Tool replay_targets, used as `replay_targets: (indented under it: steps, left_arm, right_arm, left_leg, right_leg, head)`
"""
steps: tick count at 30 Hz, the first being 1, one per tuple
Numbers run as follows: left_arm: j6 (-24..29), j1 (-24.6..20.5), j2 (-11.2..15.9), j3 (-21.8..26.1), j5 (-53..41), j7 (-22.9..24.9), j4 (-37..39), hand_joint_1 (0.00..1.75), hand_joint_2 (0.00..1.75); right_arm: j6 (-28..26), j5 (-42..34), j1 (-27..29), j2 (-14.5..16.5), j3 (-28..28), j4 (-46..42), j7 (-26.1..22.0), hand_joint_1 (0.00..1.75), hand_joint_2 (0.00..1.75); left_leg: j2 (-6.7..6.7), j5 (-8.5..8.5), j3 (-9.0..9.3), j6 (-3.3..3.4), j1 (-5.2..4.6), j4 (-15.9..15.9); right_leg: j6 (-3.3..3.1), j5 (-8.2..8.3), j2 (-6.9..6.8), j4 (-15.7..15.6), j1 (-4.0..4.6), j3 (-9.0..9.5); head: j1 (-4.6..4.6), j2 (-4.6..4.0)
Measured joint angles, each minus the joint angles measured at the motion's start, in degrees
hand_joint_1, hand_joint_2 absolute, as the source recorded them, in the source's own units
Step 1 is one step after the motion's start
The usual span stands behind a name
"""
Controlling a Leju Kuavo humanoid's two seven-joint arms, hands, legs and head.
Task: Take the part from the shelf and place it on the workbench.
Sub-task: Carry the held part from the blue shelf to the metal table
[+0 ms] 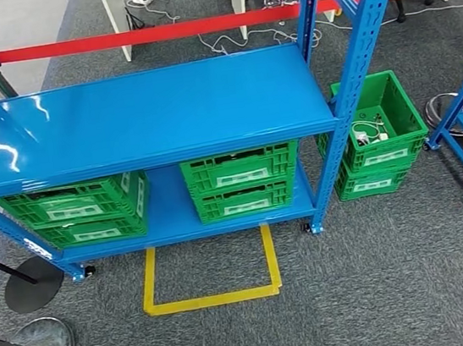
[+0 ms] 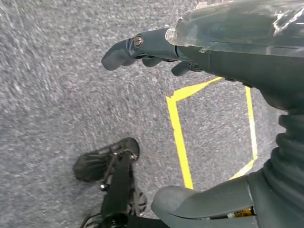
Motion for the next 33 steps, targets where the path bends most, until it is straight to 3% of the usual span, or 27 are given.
replay_targets:
  steps: [1,3,5,9,11,13,14,15,16,17,18,20,21,23,25,27,29,30,31,33]
  left_arm:
    - [0.00,0.00,0.01,0.00,-0.01,0.00,0.01,1.75,1.75]
    - [-0.01,-0.01,0.02,-0.01,0.01,0.00,0.01,1.75,1.75]
    - [-0.01,-0.01,0.02,0.02,0.13,0.00,-0.01,1.75,1.75]
    - [0.01,0.06,0.06,0.32,0.58,0.00,-0.01,1.75,1.75]
    - [0.02,0.08,0.09,0.45,0.65,0.00,-0.01,1.75,1.75]
    - [0.02,0.08,0.14,0.55,0.73,0.00,-0.01,1.75,1.75]
    - [0.02,0.09,0.17,0.60,0.78,0.00,-0.01,1.75,1.75]
    - [0.01,0.10,0.19,0.64,0.87,0.00,-0.01,1.75,1.75]
    - [0.01,0.11,0.20,0.69,0.96,0.00,-0.01,1.75,1.75]
    - [0.02,0.10,0.22,0.74,1.05,0.00,-0.01,1.75,1.75]
    - [0.02,0.10,0.24,0.79,1.13,0.00,-0.01,1.75,1.75]
    - [0.01,0.04,0.33,0.82,1.44,0.00,-0.02,1.75,1.75]
    - [-0.10,0.06,0.42,0.81,1.75,0.00,-0.02,1.75,1.75]
    - [-0.46,0.34,0.72,0.73,2.39,0.09,-0.03,1.75,1.75]
    - [-0.65,0.69,1.08,0.66,2.66,0.27,-0.03,1.75,1.75]
    - [-0.47,0.67,1.32,0.60,2.61,0.35,-0.03,1.75,1.75]
    - [-0.29,0.61,1.36,0.50,2.45,0.35,-0.03,1.75,1.75]
    - [-0.27,0.64,1.36,0.46,2.42,0.35,-0.03,1.75,1.75]
    - [-0.26,0.66,1.36,0.43,2.40,0.35,-0.03,1.75,1.75]
    - [-0.21,0.67,1.36,0.38,2.40,0.19,-0.03,1.75,1.75]
  right_arm:
    - [-0.04,0.20,0.02,0.01,0.07,0.01,-0.01,0.00,1.75]
    - [-0.11,0.80,0.04,0.02,0.43,0.04,-0.10,0.00,1.75]
    - [-0.24,1.37,0.04,0.02,0.94,0.09,-0.33,0.00,1.75]
    - [-0.64,1.92,0.00,0.01,1.62,0.10,-0.81,0.00,1.75]
    - [-0.81,1.98,0.01,-0.01,1.89,0.13,-0.96,0.00,1.75]
    - [-0.91,2.00,0.00,0.00,2.09,0.19,-0.98,0.00,1.75]
    - [-0.98,2.01,0.02,0.00,2.17,0.21,-0.98,0.00,1.75]
    - [-1.06,2.03,0.05,0.00,2.23,0.23,-0.97,0.00,1.75]
    - [-1.14,2.04,0.07,0.00,2.28,0.24,-0.96,0.00,1.75]
    - [-1.19,2.07,0.08,0.00,2.30,0.24,-0.95,0.00,1.75]
    - [-1.21,2.09,0.07,0.00,2.31,0.25,-0.94,0.00,1.75]
    - [-1.21,2.12,0.04,0.02,2.34,0.31,-0.92,0.00,1.75]
    - [-1.26,2.13,0.07,0.03,2.36,0.35,-0.87,0.00,1.75]
    - [-1.53,2.18,0.13,0.04,2.38,0.39,-0.66,0.00,1.75]
    - [-1.88,2.25,0.05,0.01,2.39,0.38,-0.42,0.00,1.75]
    - [-2.02,2.29,0.04,-0.02,2.42,0.38,-0.30,0.00,1.75]
    - [-2.02,2.30,0.20,-0.02,2.42,0.39,-0.20,0.00,1.75]
    - [-2.02,2.30,0.25,-0.02,2.42,0.39,-0.15,0.00,1.75]
    - [-2.02,2.30,0.25,-0.02,2.42,0.39,-0.11,0.00,1.75]
    - [-2.01,2.38,0.12,-0.02,2.45,0.39,-0.09,0.00,1.75]
  left_leg:
    - [0.00,1.34,1.49,0.08,-0.01,-1.59]
    - [0.15,4.24,6.39,0.52,-0.15,-8.93]
    - [0.31,5.30,9.55,1.10,-0.35,-14.54]
    - [-0.27,4.81,9.48,2.60,0.00,-16.78]
    - [-0.70,5.23,9.15,3.14,0.27,-16.95]
    - [-1.21,5.61,8.65,3.32,0.28,-16.90]
    - [-1.56,5.81,8.40,3.27,0.30,-16.87]
    - [-2.00,6.03,8.18,3.13,0.35,-16.83]
    - [-2.50,6.23,8.02,2.93,0.43,-16.80]
    - [-3.06,6.43,7.89,2.69,0.55,-16.78]
    - [-3.60,6.63,7.76,2.38,0.62,-16.73]
    - [-4.71,7.00,7.31,1.66,0.60,-16.53]
    - [-5.25,7.24,7.05,1.24,0.59,-16.54]
    - [-6.46,7.87,6.57,0.37,0.82,-16.70]
    - [-5.36,7.02,5.50,-0.15,0.82,-15.42]
    - [-2.28,3.18,2.62,-0.25,0.55,-9.49]
    - [-0.78,-0.73,-0.64,-0.21,0.47,-1.63]
    - [-0.61,-1.41,-1.31,-0.12,0.44,0.55]
    - [-0.54,-1.21,-1.11,0.02,0.40,0.97]
    - [0.23,1.84,2.75,0.57,0.14,-4.79]
  right_leg:
    - [0.07,0.22,0.03,0.12,0.01,-0.18]
    - [0.30,0.47,0.05,0.51,0.11,-0.62]
    - [0.71,0.64,-0.03,1.08,0.30,-1.27]
    - [1.93,0.17,-0.36,2.50,0.47,-2.76]
    - [2.73,-2.88,0.03,7.30,0.21,-5.06]
    - [3.25,-6.57,0.23,15.15,-0.20,-8.51]
    - [3.41,-7.34,0.23,17.82,-0.37,-9.65]
    - [3.53,-6.96,0.27,18.32,-0.51,-9.75]
    - [3.62,-5.67,0.39,16.76,-0.66,-8.81]
    - [3.72,-3.72,0.90,13.15,-0.87,-6.77]
    - [3.84,-2.20,2.40,8.86,-1.15,-4.42]
    - [3.72,-0.79,5.12,2.85,-1.57,-1.28]
    - [3.46,-0.93,5.80,1.96,-1.59,-0.92]
    - [2.47,-0.67,4.52,2.07,-1.45,-1.13]
    - [1.44,-0.14,3.01,2.04,-1.39,-1.25]
    - [0.77,0.31,1.41,1.94,-1.15,-1.55]
    - [0.49,0.50,-0.29,1.95,-0.74,-1.99]
    - [0.43,0.53,-1.14,1.96,-0.57,-2.14]
    - [0.40,0.56,-1.91,1.96,-0.44,-2.23]
    - [0.40,0.57,-3.38,1.96,-0.24,-2.18]
  head:
    - [-0.01,0.00]
    - [-0.01,0.01]
    - [0.03,0.01]
    - [0.15,0.01]
    - [0.39,0.00]
    - [0.56,0.00]
    - [0.55,0.00]
    - [0.56,0.01]
    - [0.55,0.01]
    - [0.56,0.00]
    - [0.57,0.00]
    - [0.54,0.00]
    - [0.50,0.00]
    - [0.42,0.00]
    - [0.24,0.00]
    - [-0.10,0.01]
    - [-0.24,0.01]
    - [-0.22,0.00]
    - [-0.25,0.01]
    - [-0.25,0.01]
